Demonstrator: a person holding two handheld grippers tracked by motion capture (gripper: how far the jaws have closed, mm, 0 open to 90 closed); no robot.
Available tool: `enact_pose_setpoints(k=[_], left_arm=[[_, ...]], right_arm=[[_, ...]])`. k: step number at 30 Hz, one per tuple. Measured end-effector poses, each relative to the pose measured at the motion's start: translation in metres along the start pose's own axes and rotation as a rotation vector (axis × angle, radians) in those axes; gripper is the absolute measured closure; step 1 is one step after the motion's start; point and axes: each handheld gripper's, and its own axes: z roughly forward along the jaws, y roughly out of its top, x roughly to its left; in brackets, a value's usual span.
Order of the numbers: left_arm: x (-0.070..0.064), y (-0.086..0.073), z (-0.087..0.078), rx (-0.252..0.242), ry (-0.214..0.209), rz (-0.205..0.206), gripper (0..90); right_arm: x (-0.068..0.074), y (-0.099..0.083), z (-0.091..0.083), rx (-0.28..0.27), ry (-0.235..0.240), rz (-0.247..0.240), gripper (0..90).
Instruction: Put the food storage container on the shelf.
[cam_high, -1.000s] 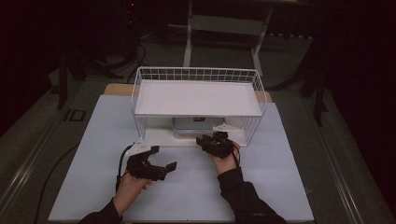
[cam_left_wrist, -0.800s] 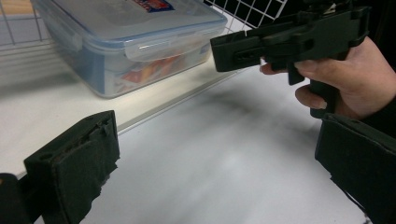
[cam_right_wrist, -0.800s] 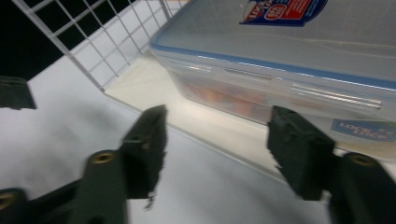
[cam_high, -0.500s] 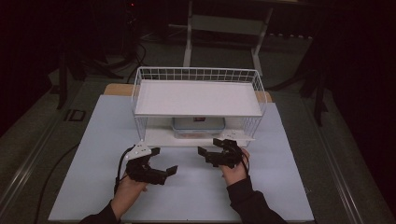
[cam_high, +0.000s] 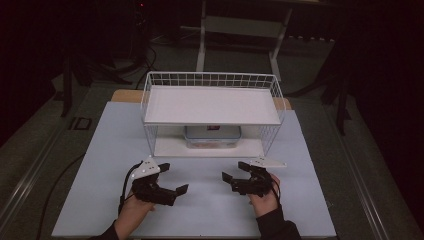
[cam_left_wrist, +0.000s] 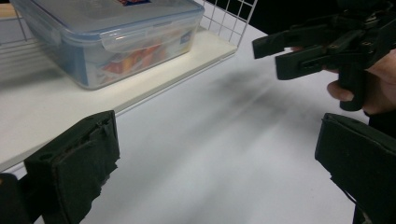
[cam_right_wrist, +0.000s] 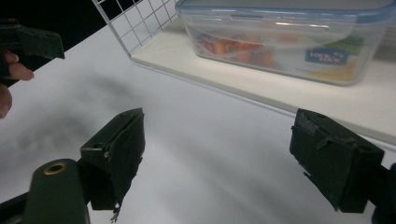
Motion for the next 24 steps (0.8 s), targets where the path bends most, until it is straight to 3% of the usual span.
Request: enact_pose_setpoints(k=[10, 24], left_arm=[[0.004, -0.009, -0.015, 0.002, 0.018, 0.015, 0.0], [0.006, -0.022, -0.037, 0.006, 0.056, 0.030, 0.0]], right_arm=[[-0.004, -0.015, -0.027, -0.004, -0.004, 0.010, 16.4], [-0.011, -0.030, -0.064, -0.028, -0.058, 0.002, 16.6]])
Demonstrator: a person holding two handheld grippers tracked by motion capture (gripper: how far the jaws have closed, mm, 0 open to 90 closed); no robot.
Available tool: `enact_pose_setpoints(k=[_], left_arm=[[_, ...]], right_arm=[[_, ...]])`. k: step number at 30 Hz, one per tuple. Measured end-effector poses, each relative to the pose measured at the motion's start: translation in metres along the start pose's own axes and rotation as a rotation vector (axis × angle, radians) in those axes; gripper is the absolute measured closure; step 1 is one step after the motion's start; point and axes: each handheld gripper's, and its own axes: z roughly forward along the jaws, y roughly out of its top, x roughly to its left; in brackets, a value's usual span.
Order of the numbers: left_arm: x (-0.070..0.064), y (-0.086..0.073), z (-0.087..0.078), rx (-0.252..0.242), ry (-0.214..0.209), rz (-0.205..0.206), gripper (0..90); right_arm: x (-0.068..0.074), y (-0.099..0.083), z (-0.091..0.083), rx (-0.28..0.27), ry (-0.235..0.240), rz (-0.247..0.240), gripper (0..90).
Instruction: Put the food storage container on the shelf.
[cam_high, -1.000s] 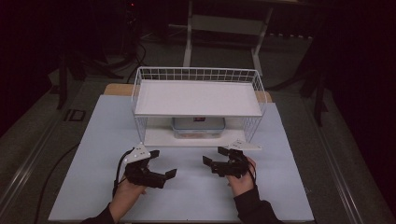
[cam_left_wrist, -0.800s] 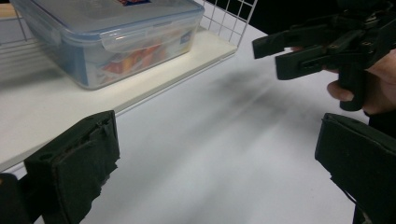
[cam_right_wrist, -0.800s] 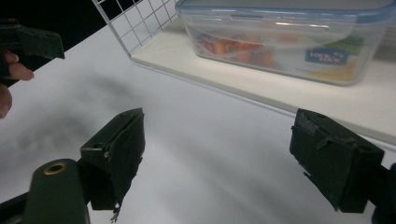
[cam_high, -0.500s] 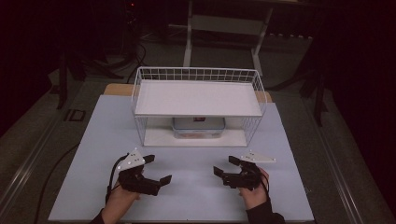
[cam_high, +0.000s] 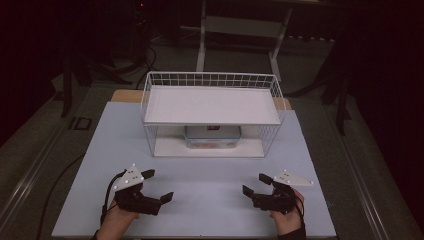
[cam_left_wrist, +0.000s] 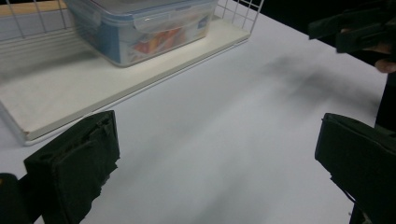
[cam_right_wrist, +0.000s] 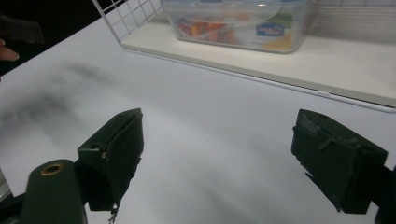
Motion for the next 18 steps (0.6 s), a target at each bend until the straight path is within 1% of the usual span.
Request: enact_pose_setpoints(k=[1, 5, 7, 10, 12, 13, 15, 18], left_arm=[[0.000, -0.001, -0.001, 0.003, -0.002, 0.000, 0.0], [0.001, -0.006, -0.004, 0.009, -0.001, -0.004, 0.0], [0.001, -0.010, -0.004, 0.016, 0.007, 0.006, 0.0], [0.001, -0.012, -0.002, 0.023, -0.004, 0.003, 0.0], [0.001, -0.012, -0.001, 0.026, -0.004, 0.005, 0.0], [0.001, -0.013, 0.000, 0.026, -0.010, 0.000, 0.0], [0.001, -0.013, 0.000, 0.026, -0.012, 0.004, 0.0], [0.000, -0.012, 0.000, 0.022, -0.016, 0.003, 0.0]], right_arm=[[-0.001, -0.003, -0.004, 0.002, -0.014, -0.004, 16.6], [-0.003, -0.006, -0.008, 0.014, -0.028, -0.011, 16.5], [-0.004, -0.009, -0.014, 0.012, -0.039, -0.016, 16.5], [-0.005, -0.012, -0.019, 0.015, -0.056, -0.028, 16.7], [-0.005, -0.012, -0.019, 0.015, -0.056, -0.028, 16.7], [-0.007, -0.018, -0.020, 0.041, -0.064, -0.027, 16.8], [-0.009, -0.020, -0.018, 0.055, -0.068, -0.026, 16.8], [-0.009, -0.021, -0.017, 0.059, -0.066, -0.024, 16.8]])
